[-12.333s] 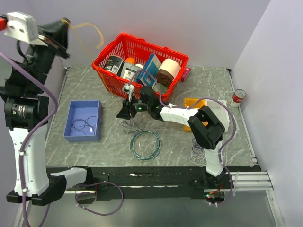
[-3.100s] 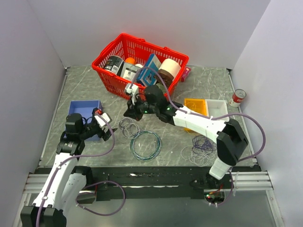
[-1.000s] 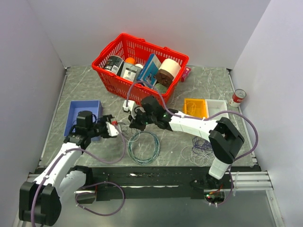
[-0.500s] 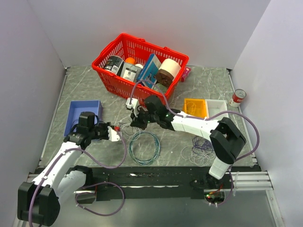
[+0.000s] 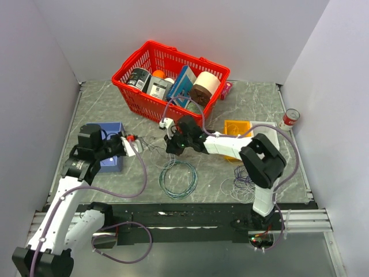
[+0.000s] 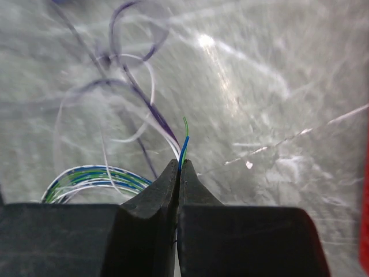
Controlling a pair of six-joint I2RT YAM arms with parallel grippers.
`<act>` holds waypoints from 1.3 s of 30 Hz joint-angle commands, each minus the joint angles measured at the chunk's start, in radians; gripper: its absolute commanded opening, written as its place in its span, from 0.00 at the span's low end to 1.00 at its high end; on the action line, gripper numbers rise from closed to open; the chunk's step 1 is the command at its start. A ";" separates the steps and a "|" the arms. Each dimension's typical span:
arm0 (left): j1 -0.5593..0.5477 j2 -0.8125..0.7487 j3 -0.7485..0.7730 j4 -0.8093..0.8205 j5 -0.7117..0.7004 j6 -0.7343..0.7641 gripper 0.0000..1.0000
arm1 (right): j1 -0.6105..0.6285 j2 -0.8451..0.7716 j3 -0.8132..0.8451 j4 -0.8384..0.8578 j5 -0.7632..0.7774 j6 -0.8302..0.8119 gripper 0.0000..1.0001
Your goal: Untangle the cables
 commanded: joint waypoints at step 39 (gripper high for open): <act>0.116 -0.077 0.276 0.598 -0.507 -0.658 0.01 | -0.007 -0.292 0.033 -0.042 -0.062 -0.048 1.00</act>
